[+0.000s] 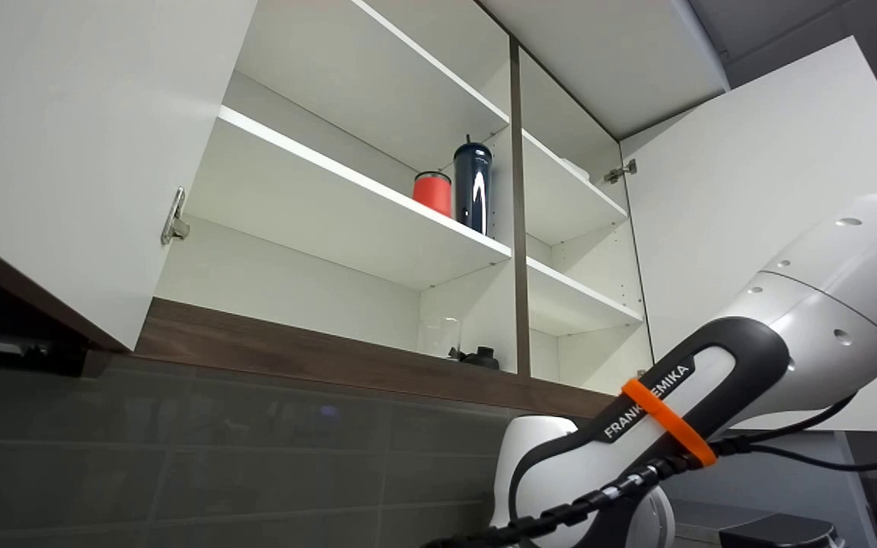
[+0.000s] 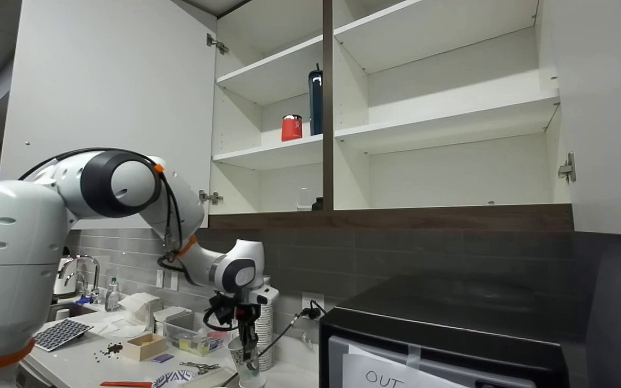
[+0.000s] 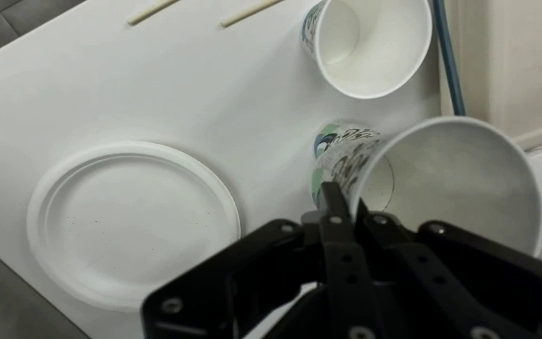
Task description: Move three cups to the left side of the open cabinet
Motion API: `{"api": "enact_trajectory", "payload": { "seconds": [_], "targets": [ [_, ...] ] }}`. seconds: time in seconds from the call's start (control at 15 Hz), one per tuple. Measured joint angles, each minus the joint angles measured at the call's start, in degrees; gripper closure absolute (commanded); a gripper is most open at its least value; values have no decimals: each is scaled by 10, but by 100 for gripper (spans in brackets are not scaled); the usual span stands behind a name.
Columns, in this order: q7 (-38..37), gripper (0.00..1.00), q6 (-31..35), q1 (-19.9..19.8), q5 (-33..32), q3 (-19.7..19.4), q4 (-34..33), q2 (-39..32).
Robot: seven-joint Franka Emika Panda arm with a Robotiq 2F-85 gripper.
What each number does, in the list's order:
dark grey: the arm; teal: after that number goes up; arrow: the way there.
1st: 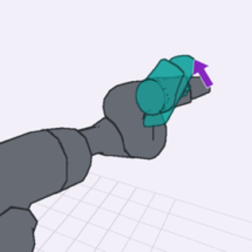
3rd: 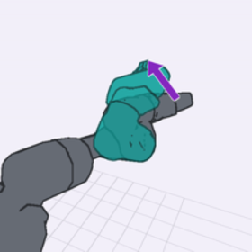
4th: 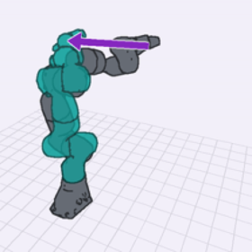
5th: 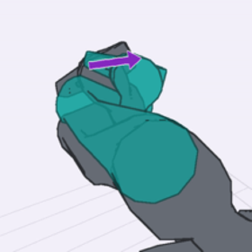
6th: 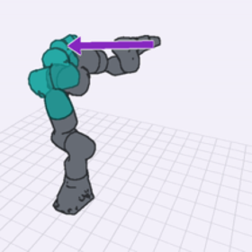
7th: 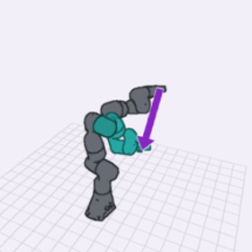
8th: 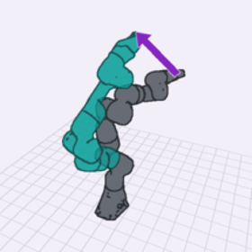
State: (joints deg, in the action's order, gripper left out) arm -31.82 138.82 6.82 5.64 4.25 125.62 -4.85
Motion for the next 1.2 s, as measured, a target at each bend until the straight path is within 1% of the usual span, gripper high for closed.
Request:
{"api": "enact_trajectory", "payload": {
  "seconds": [0.33,0.67,0.73,0.8,0.93,1.0,1.13,1.2],
  "targets": [
    [33,99,-31,0,31,6,-43,-31],
    [51,99,-32,0,36,6,-85,-80],
    [52,81,-32,0,36,6,-93,-89],
    [53,70,-33,-1,37,6,-101,-98],
    [54,58,-36,-1,38,5,-115,-114],
    [55,49,-38,-1,38,5,-122,-120],
    [55,36,-41,-1,39,3,-133,-131],
    [55,27,-41,-1,39,2,-137,-135]
  ]
}}
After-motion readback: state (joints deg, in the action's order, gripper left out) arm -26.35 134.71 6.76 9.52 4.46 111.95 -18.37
